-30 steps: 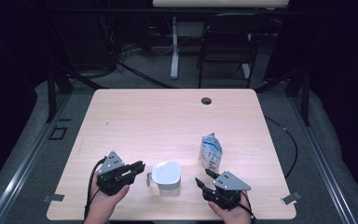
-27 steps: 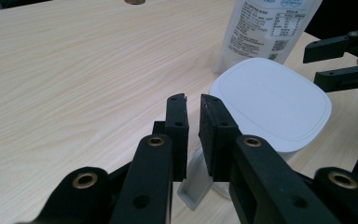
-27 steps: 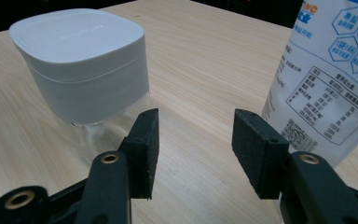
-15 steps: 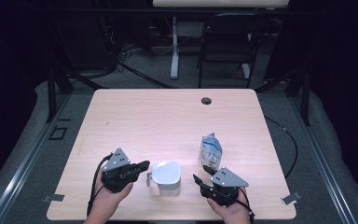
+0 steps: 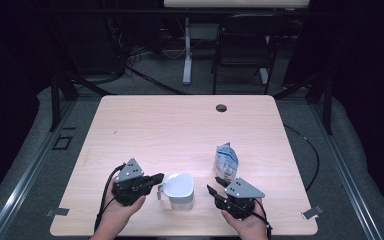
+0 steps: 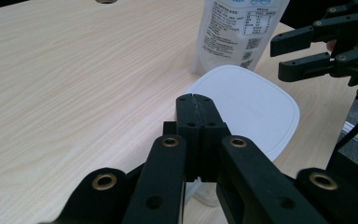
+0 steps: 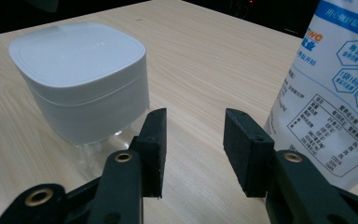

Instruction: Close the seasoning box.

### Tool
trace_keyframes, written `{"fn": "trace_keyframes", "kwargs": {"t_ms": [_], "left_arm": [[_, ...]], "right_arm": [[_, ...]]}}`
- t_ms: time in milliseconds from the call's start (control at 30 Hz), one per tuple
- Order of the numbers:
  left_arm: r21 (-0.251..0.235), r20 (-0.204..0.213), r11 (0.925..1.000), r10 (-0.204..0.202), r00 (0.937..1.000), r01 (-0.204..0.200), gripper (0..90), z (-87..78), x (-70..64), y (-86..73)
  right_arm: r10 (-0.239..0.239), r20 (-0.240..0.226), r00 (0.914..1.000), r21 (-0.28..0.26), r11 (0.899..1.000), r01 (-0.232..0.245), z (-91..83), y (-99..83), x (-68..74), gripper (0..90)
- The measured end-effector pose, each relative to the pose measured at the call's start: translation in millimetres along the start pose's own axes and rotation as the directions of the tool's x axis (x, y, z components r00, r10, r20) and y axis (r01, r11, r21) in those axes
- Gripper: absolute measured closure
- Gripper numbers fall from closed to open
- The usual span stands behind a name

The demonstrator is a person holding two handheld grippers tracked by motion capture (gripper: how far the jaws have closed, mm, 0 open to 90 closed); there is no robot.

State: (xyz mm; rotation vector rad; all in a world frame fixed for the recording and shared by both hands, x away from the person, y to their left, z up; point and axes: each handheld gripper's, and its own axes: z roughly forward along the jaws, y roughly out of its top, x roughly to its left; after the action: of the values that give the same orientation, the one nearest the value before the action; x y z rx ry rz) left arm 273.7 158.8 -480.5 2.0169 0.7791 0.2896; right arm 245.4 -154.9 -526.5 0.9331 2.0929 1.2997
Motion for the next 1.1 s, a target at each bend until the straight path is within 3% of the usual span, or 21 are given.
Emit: {"fn": "trace_keyframes", "kwargs": {"t_ms": [367,600,700,1100], "left_arm": [[0.033,0.021,0.9989,0.032,0.9993,-0.032,90.0,8.3,-5.0,1.8],[0.047,0.013,0.9982,0.038,0.9992,-0.038,90.0,11.0,-7.1,1.6],[0.057,0.004,0.9966,0.060,0.9982,-0.060,90.0,11.0,-8.7,2.7],[0.078,0.007,0.9956,0.051,0.9987,-0.052,90.0,8.4,-7.8,4.0]], "right_arm": [[0.002,-0.009,1.0000,0.011,1.000,-0.002,-2.3,1.8,0.3,64.0],[0.003,-0.009,1.0000,0.016,1.000,-0.003,-2.6,1.5,0.5,66.0],[0.004,-0.011,0.9999,0.012,1.000,-0.004,-3.3,4.3,1.4,67.4],[-0.013,-0.017,0.9998,0.021,1.000,0.013,-0.4,9.1,3.6,70.3]]}}
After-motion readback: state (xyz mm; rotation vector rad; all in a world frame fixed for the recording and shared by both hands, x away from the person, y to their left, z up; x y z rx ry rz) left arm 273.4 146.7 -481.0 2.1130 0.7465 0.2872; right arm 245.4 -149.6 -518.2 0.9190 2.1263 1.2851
